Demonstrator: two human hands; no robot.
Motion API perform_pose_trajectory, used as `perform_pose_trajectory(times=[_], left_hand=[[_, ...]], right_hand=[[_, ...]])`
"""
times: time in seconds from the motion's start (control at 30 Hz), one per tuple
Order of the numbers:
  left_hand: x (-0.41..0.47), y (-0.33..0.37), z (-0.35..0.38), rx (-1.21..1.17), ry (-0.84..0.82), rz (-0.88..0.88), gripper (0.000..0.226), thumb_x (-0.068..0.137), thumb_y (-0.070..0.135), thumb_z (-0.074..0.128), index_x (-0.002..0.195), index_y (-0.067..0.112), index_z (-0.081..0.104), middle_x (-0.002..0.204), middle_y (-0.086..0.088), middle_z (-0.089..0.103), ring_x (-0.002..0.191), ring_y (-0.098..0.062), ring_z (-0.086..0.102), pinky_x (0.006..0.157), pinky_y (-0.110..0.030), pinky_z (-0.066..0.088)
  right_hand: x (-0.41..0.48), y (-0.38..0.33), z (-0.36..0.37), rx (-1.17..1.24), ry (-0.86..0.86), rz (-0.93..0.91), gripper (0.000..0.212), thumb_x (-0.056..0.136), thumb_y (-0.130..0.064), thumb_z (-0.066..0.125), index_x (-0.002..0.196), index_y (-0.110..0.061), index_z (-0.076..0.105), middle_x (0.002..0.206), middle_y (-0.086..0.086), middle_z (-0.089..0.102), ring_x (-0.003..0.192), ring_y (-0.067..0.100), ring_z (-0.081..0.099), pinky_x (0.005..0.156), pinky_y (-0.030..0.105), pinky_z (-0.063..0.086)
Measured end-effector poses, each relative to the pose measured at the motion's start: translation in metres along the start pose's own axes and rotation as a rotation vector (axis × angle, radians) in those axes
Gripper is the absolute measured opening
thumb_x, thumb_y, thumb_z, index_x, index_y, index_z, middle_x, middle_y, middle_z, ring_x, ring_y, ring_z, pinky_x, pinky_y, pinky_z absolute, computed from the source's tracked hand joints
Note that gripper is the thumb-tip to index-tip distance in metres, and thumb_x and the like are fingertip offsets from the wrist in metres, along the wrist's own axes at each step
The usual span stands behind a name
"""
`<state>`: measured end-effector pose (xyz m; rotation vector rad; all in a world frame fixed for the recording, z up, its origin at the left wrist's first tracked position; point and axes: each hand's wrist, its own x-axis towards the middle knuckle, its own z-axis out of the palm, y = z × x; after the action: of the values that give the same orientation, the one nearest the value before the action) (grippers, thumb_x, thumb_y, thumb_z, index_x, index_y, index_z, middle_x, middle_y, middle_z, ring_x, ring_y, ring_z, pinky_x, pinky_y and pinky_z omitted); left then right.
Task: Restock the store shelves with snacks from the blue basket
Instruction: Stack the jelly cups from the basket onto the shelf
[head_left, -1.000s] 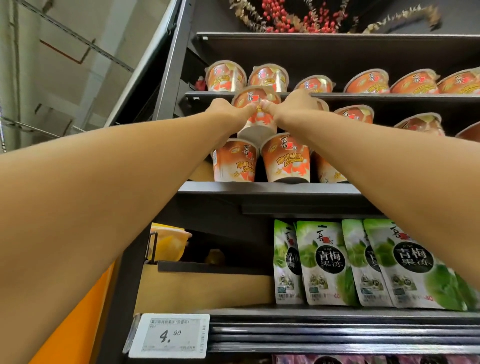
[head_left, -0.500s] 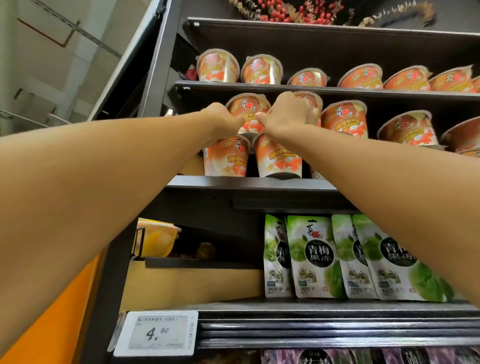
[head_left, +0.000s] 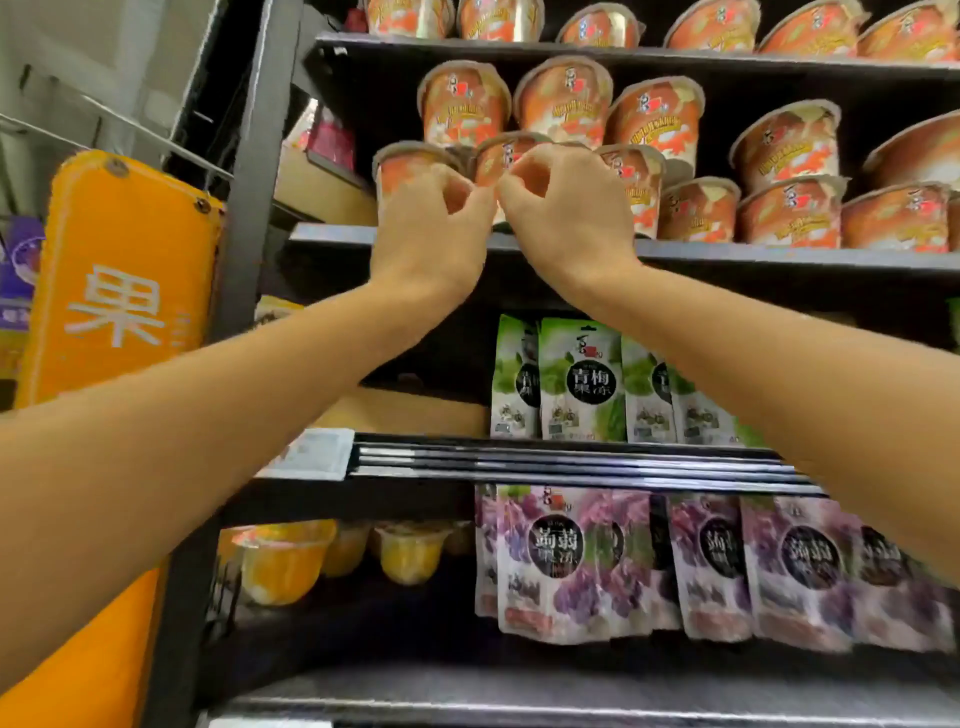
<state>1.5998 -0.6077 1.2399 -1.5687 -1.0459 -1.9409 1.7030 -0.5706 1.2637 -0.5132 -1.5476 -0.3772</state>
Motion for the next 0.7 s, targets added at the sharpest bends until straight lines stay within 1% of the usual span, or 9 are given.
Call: perform_pose_trajectory(times=[0.07, 0.13, 0.23, 0.33, 0.43, 0.5, 0.57, 0.63, 0.7], left_hand=[[-0.051, 0.002, 0.007, -0.030, -0.047, -0.108, 0.018, 0.093, 0.025, 0.051, 0.089, 0.016, 0.066, 0.079, 0.010, 0.062, 0.069, -0.002, 0.053, 0.061, -0.015, 0.041], [-0.104, 0.004, 0.016, -0.073, -0.095, -0.238, 0.020, 0.094, 0.025, 0.049, 0.092, 0.016, 0.067, 0.078, 0.007, 0.063, 0.066, -0.002, 0.052, 0.053, -0.011, 0.040], [-0.189, 0.011, 0.029, -0.110, -0.215, -0.462, 0.027, 0.095, 0.025, 0.046, 0.100, 0.006, 0.065, 0.071, -0.001, 0.053, 0.061, -0.011, 0.047, 0.053, -0.022, 0.040], [-0.278, 0.017, 0.039, -0.120, -0.284, -0.669, 0.020, 0.092, 0.022, 0.049, 0.081, 0.008, 0.056, 0.067, -0.003, 0.047, 0.065, -0.018, 0.042, 0.061, -0.034, 0.035], [-0.379, 0.014, 0.042, -0.121, -0.357, -1.007, 0.015, 0.084, 0.021, 0.050, 0.073, 0.011, 0.052, 0.061, -0.005, 0.044, 0.060, -0.022, 0.035, 0.058, -0.035, 0.030], [-0.460, 0.006, 0.040, -0.060, -0.459, -1.232, 0.018, 0.082, 0.023, 0.053, 0.067, 0.013, 0.054, 0.050, 0.002, 0.047, 0.049, -0.018, 0.038, 0.050, -0.025, 0.031], [-0.547, -0.007, 0.034, 0.044, -0.617, -1.392, 0.024, 0.091, 0.017, 0.052, 0.067, 0.015, 0.056, 0.043, 0.010, 0.052, 0.044, -0.012, 0.046, 0.039, -0.015, 0.032], [-0.640, -0.020, 0.022, 0.124, -0.755, -1.561, 0.024, 0.095, 0.013, 0.051, 0.072, 0.012, 0.060, 0.059, -0.001, 0.060, 0.050, -0.013, 0.051, 0.034, -0.013, 0.035], [-0.727, -0.026, 0.003, 0.141, -0.822, -1.706, 0.022, 0.097, 0.010, 0.051, 0.077, 0.008, 0.061, 0.077, -0.014, 0.058, 0.057, -0.021, 0.048, 0.038, -0.016, 0.036]], right_hand=[[-0.043, 0.008, -0.016, 0.073, -0.082, 0.046, 0.021, 0.091, -0.033, 0.052, 0.092, -0.022, 0.069, 0.093, -0.003, 0.068, 0.099, 0.020, 0.059, 0.091, 0.044, 0.047], [-0.093, 0.020, -0.036, 0.162, -0.148, 0.081, 0.019, 0.092, -0.032, 0.054, 0.092, -0.024, 0.071, 0.092, -0.007, 0.069, 0.101, 0.020, 0.060, 0.091, 0.046, 0.047], [-0.179, 0.048, -0.071, 0.246, -0.258, 0.129, 0.018, 0.093, -0.030, 0.053, 0.090, -0.026, 0.070, 0.086, -0.012, 0.068, 0.098, 0.019, 0.060, 0.090, 0.044, 0.048], [-0.272, 0.085, -0.108, 0.268, -0.402, 0.258, 0.017, 0.094, -0.031, 0.052, 0.090, -0.028, 0.069, 0.080, -0.015, 0.066, 0.092, 0.017, 0.056, 0.082, 0.038, 0.047], [-0.378, 0.120, -0.141, 0.331, -0.574, 0.498, 0.016, 0.094, -0.026, 0.055, 0.092, -0.024, 0.070, 0.077, -0.012, 0.068, 0.080, 0.009, 0.061, 0.070, 0.025, 0.048], [-0.460, 0.137, -0.161, 0.331, -0.742, 0.678, 0.015, 0.095, -0.020, 0.055, 0.092, -0.022, 0.070, 0.078, -0.010, 0.069, 0.072, 0.002, 0.060, 0.062, 0.015, 0.043], [-0.546, 0.148, -0.180, 0.283, -0.920, 0.850, 0.018, 0.095, -0.012, 0.053, 0.094, -0.018, 0.070, 0.084, -0.002, 0.072, 0.074, 0.012, 0.064, 0.065, 0.021, 0.046], [-0.632, 0.152, -0.199, 0.241, -1.077, 1.045, 0.021, 0.095, -0.008, 0.051, 0.091, -0.016, 0.070, 0.083, 0.008, 0.072, 0.073, 0.020, 0.064, 0.066, 0.026, 0.048], [-0.709, 0.148, -0.217, 0.210, -1.186, 1.244, 0.021, 0.097, -0.008, 0.053, 0.084, -0.004, 0.068, 0.083, 0.019, 0.072, 0.074, 0.029, 0.064, 0.070, 0.030, 0.050]])
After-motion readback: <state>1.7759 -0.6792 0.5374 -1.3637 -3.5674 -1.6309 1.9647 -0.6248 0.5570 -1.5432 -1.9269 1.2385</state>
